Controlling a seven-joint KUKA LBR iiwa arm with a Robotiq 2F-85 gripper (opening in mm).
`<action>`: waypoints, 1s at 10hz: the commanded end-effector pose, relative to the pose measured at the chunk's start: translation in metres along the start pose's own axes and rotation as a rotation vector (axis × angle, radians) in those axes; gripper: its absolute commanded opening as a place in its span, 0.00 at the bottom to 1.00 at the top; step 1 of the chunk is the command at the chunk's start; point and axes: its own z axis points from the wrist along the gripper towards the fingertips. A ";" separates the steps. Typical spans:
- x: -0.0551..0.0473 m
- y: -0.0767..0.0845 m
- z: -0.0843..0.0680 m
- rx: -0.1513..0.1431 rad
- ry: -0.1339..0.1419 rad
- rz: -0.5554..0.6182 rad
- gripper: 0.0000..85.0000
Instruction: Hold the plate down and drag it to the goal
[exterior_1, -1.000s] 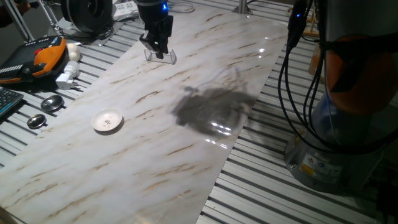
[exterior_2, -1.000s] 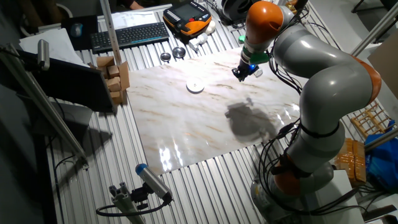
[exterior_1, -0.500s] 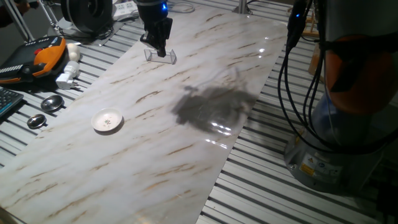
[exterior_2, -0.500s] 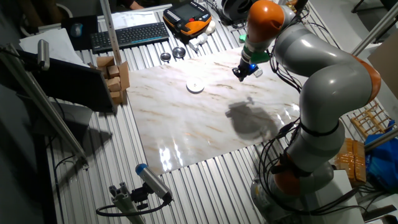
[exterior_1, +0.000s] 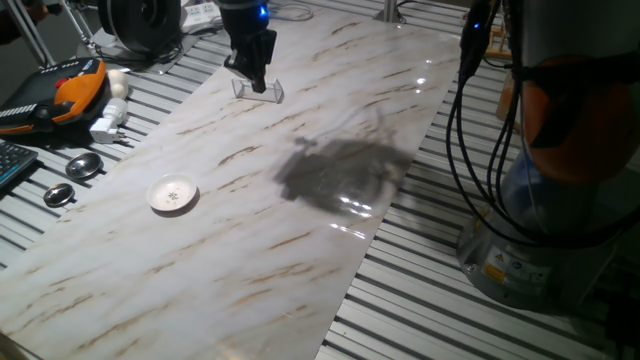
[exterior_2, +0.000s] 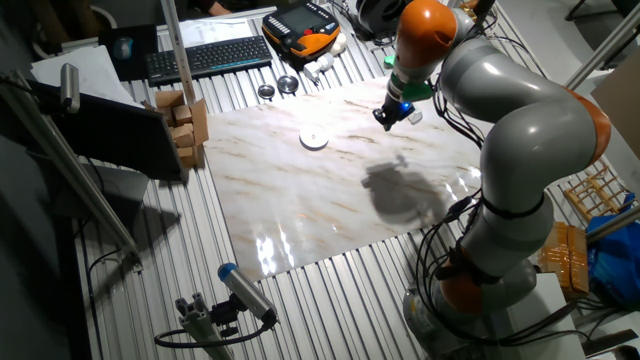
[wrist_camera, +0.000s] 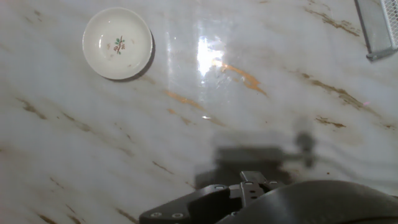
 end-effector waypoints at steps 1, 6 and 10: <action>-0.002 0.001 0.004 0.002 -0.007 0.005 0.00; -0.006 0.014 0.033 0.001 -0.045 0.040 0.00; -0.002 0.030 0.043 -0.005 -0.051 0.058 0.00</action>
